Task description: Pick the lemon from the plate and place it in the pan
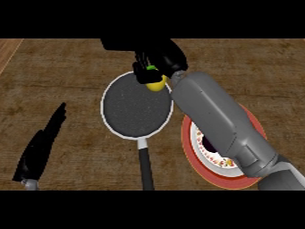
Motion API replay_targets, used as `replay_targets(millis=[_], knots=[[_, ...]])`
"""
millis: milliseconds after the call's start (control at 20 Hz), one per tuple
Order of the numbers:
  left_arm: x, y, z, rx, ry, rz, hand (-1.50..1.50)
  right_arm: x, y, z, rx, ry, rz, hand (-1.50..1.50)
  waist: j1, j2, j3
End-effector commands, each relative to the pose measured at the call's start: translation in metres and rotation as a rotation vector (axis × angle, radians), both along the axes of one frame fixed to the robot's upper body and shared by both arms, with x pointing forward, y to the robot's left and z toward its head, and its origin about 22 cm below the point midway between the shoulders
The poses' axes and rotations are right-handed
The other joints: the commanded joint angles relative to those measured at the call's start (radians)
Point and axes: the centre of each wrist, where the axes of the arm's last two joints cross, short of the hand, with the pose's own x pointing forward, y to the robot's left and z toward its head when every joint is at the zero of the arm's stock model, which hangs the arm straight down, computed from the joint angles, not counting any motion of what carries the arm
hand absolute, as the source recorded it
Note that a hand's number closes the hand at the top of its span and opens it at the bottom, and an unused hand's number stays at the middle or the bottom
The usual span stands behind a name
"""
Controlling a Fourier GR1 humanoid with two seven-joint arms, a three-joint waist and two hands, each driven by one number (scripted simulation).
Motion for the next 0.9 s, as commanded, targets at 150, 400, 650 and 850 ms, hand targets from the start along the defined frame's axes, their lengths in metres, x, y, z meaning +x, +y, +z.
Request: replay_targets(millis=[150,400,650,850], knots=[[0.012,-0.027,0.004,-0.014,-0.009,-0.054,0.0,0.001,0.023,-0.023,-0.121,0.063,-0.034,1.5,0.066,0.015,-0.001],[0.019,-0.029,0.019,-0.003,-0.044,-0.112,0.0,-0.004,0.012,-0.058,-0.202,0.194,0.043,1.5,0.102,0.027,0.0],[0.023,-0.035,0.012,-0.008,-0.041,-0.121,0.0,-0.004,-0.006,-0.074,0.044,0.496,-0.08,-1.5,0.123,0.035,0.001],[0.036,-0.023,0.018,0.004,-0.032,-0.085,0.0,-0.008,0.0,-0.066,0.242,0.486,-0.043,-1.5,0.099,0.026,0.001]])
